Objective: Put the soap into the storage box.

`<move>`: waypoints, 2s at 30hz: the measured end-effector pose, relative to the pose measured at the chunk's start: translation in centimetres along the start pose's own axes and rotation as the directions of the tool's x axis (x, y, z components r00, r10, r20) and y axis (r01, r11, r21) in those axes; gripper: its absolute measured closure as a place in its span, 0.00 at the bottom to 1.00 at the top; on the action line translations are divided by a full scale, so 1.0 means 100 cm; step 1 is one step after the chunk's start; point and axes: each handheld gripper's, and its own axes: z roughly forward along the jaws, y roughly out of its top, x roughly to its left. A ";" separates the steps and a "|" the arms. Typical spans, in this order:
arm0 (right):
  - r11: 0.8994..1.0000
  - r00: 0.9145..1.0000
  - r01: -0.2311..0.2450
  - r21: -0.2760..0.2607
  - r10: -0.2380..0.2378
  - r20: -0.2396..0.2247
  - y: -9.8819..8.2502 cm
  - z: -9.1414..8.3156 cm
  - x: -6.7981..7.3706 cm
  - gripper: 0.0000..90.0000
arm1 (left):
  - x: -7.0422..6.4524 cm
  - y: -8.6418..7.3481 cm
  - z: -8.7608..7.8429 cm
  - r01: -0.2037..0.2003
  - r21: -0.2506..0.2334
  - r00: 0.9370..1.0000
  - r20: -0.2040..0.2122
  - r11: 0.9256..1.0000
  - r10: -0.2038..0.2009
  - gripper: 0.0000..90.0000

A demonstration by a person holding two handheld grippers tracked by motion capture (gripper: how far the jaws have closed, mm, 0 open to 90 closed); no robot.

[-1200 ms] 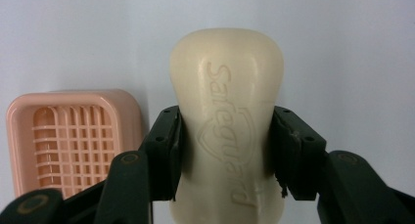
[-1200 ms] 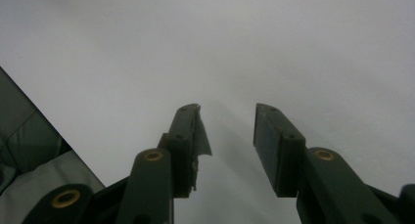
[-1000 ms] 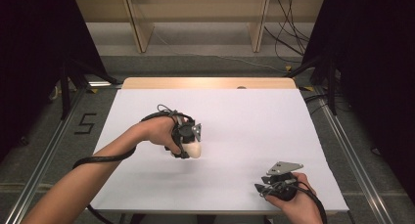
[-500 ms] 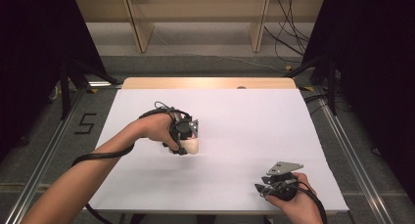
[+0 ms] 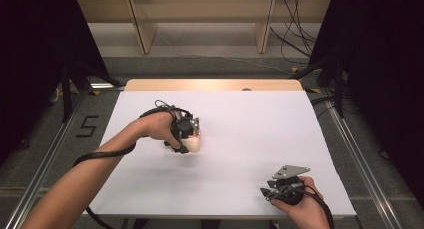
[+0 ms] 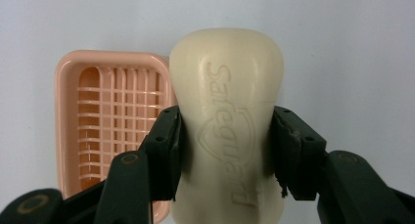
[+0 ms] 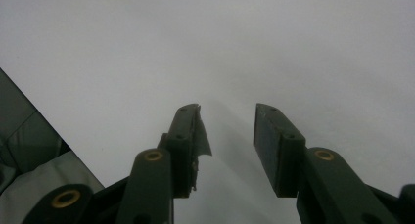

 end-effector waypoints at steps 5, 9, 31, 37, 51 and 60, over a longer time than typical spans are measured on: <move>1.000 1.000 -0.002 -0.008 0.002 0.002 0.000 0.000 0.000 0.69 | 0.003 -0.001 -0.001 -0.011 0.010 1.000 -0.015 1.000 0.011 0.55; 1.000 1.000 -0.018 -0.012 0.018 -0.001 0.000 -0.001 0.000 0.69 | 0.006 -0.001 -0.001 -0.008 0.009 1.000 -0.012 1.000 0.008 0.55; 1.000 1.000 -0.016 -0.011 0.016 -0.001 0.000 -0.001 0.000 0.69 | 0.019 -0.005 -0.002 -0.006 0.003 0.999 -0.040 1.000 0.006 0.55; 1.000 1.000 -0.020 -0.010 0.020 -0.003 0.000 -0.001 0.000 0.69 | 0.023 -0.006 -0.004 -0.001 0.002 0.999 -0.041 1.000 0.001 0.55; 1.000 1.000 -0.018 -0.010 0.018 -0.004 0.000 -0.001 0.000 0.69 | 0.028 -0.008 -0.004 0.001 0.004 0.998 -0.056 1.000 0.000 0.55; 1.000 1.000 -0.017 -0.009 0.017 -0.001 0.000 0.000 0.000 0.69 | 0.034 -0.012 -0.003 0.026 -0.002 0.998 -0.055 1.000 -0.026 0.55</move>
